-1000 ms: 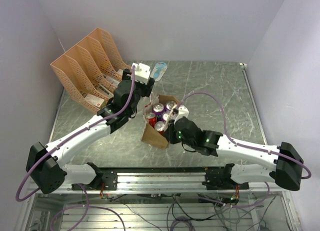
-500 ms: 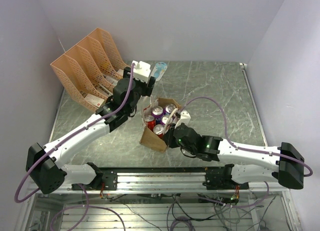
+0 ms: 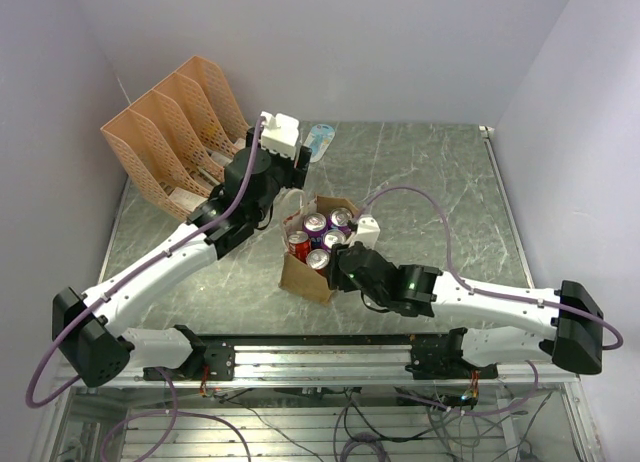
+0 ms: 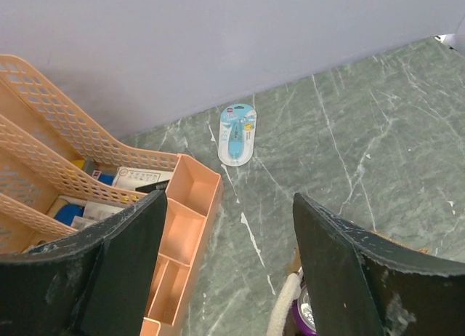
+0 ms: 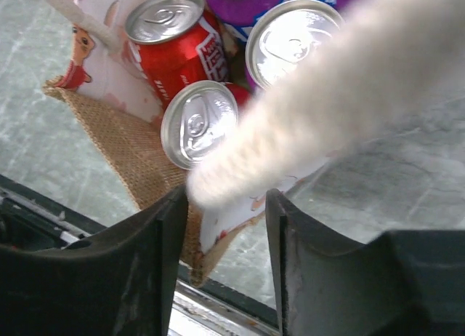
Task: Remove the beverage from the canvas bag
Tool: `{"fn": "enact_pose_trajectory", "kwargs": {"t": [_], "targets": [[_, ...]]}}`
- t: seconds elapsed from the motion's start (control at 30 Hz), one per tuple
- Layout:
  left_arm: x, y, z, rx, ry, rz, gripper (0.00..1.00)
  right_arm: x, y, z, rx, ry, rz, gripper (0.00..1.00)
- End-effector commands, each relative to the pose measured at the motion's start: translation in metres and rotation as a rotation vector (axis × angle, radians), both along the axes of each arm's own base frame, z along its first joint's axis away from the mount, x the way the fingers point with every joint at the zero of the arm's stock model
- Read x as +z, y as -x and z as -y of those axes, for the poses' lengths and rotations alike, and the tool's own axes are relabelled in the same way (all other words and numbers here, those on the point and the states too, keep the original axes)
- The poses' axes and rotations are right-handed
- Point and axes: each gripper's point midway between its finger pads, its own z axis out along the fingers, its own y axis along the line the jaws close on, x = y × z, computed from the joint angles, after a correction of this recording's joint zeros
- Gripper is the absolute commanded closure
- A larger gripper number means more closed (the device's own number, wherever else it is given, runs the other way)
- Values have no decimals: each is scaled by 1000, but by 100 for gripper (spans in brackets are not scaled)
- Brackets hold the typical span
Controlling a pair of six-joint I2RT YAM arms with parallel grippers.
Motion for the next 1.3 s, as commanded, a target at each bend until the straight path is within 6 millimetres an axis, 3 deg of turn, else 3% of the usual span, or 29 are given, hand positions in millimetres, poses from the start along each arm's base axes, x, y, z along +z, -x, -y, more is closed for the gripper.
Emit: {"fn": "enact_pose_trajectory", "kwargs": {"t": [0.0, 0.1, 0.2, 0.4, 0.57, 0.67, 0.77, 0.9, 1.07, 1.17, 1.27], "targets": [[6, -3, 2, 11, 31, -10, 20, 8, 0, 31, -56, 96, 16, 49], [6, -4, 5, 4, 36, -22, 21, 19, 0, 45, -89, 98, 31, 35], [4, -3, 6, -5, 33, -22, 21, 38, -2, 47, -85, 63, 68, 27], [-2, -8, 5, 13, 17, -30, 21, 76, -14, 34, -73, 28, 154, 20], [-1, -8, 2, 26, 10, -21, 20, 89, -31, 38, -154, 75, 205, 13], [0, -7, 3, 16, 10, -22, 20, 78, -39, 50, -202, 128, 217, 14], [2, -6, 2, 16, 13, -18, 19, 55, -45, 72, -256, 193, 171, 20], [4, -5, 3, 11, 16, -20, 20, 10, -37, 103, -270, 259, 49, 44], [15, 1, 7, -24, 43, -26, 19, -30, -13, 105, -213, 170, -40, 72], [22, 9, 17, -84, 51, -65, 18, -46, -9, 105, -199, 131, -40, 77], [20, 21, 27, -99, 47, -134, 24, -52, -9, 106, -176, 170, -41, 79]]}}
